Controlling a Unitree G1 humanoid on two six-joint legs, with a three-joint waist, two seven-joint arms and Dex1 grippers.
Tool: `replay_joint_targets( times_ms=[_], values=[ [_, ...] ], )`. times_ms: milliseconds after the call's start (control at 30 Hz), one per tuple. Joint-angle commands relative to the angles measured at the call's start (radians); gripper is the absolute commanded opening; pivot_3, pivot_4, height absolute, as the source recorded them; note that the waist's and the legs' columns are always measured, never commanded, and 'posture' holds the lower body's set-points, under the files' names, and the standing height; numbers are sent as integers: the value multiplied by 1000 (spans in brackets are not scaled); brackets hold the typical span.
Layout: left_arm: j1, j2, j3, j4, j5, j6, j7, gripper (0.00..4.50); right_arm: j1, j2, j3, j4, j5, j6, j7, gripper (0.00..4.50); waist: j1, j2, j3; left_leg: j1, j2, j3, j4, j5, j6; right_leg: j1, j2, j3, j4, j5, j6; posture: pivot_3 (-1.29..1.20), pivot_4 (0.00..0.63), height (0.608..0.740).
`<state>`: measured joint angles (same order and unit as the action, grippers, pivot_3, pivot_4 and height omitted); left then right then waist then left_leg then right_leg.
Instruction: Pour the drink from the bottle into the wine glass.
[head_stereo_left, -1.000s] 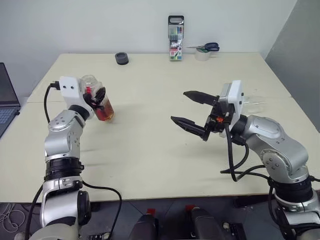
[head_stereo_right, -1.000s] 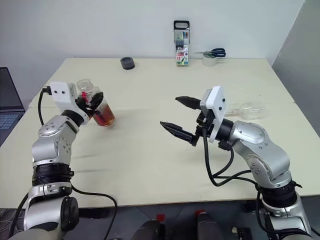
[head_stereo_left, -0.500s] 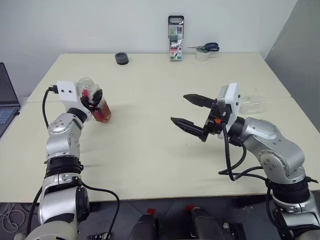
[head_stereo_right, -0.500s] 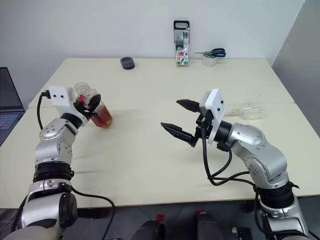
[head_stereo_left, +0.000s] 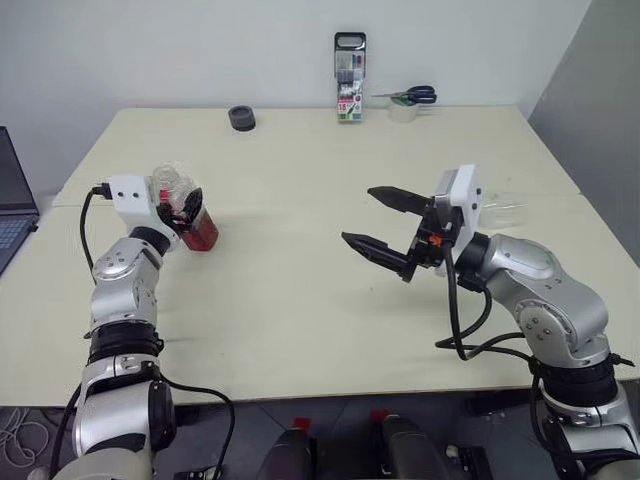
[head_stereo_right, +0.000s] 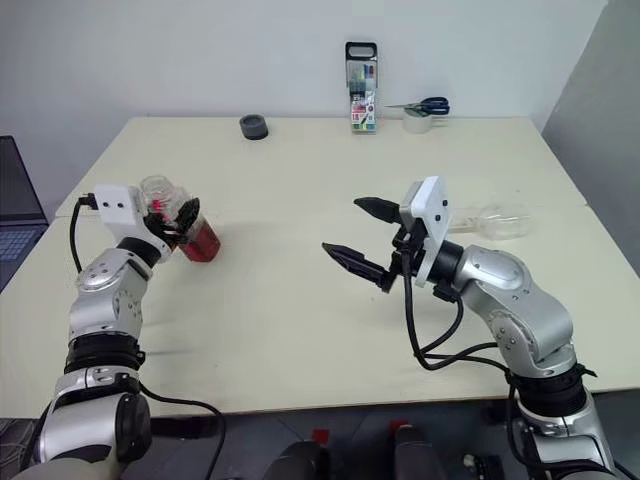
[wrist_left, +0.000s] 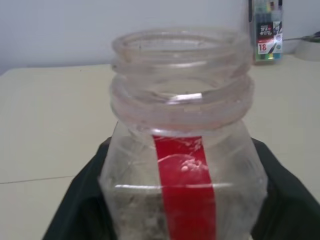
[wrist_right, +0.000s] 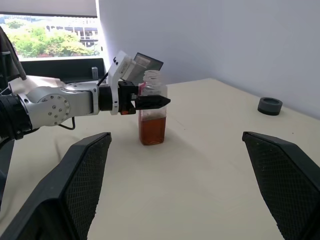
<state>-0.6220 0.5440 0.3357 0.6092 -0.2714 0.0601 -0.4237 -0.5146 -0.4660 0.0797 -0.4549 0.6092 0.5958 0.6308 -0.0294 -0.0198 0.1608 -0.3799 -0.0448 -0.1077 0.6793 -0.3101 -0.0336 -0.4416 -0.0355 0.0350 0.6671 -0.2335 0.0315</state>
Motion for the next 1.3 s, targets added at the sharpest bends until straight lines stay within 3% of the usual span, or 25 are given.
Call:
replay_joint_targets(
  times_ms=[33, 67, 667, 900, 1067, 1300],
  values=[
    [25, 25, 33, -36, -13, 6, 15, 4307, -4, 4, -20, -9, -9, -23, 3, 4500, 0, 0, 0, 0, 0, 0, 0, 0, 0, 0, 0, 0, 0, 0, 0, 0, 150, 740],
    [42, 23, 35, -54, -15, 15, 17, 4465, -3, 6, -19, -8, -11, -24, 4, 4500, 0, 0, 0, 0, 0, 0, 0, 0, 0, 0, 0, 0, 0, 0, 0, 0, 150, 740],
    [341, -38, 35, -466, -89, 299, 48, 4465, 58, 50, -11, -56, -31, -7, -40, 4500, 0, -1, 0, 0, 0, -1, 0, 0, 0, 0, 0, 1, 0, 0, 0, 0, 150, 740],
    [578, 2, 7, -868, -189, 502, -22, 4465, 154, 55, -39, -119, -34, 25, -125, 4500, 0, 0, -1, 0, 1, 0, -1, 0, 0, 0, 0, 2, -1, 0, 0, 0, 150, 740],
    [601, 122, -32, -1084, -335, 658, -161, 4465, 186, 127, -118, -113, -42, 89, -320, 4500, 5, 0, -1, 1, 1, -1, -1, 0, 0, 2, 0, 0, -1, 1, -1, 0, 150, 740],
    [424, 206, -158, -1168, -461, 733, -313, 4465, 91, 320, -418, 35, 88, 244, -683, 4500, 2, 0, -1, 9, 2, 3, -2, 0, 0, 7, 4, 2, 0, 1, -1, 0, 150, 740]
  ],
)
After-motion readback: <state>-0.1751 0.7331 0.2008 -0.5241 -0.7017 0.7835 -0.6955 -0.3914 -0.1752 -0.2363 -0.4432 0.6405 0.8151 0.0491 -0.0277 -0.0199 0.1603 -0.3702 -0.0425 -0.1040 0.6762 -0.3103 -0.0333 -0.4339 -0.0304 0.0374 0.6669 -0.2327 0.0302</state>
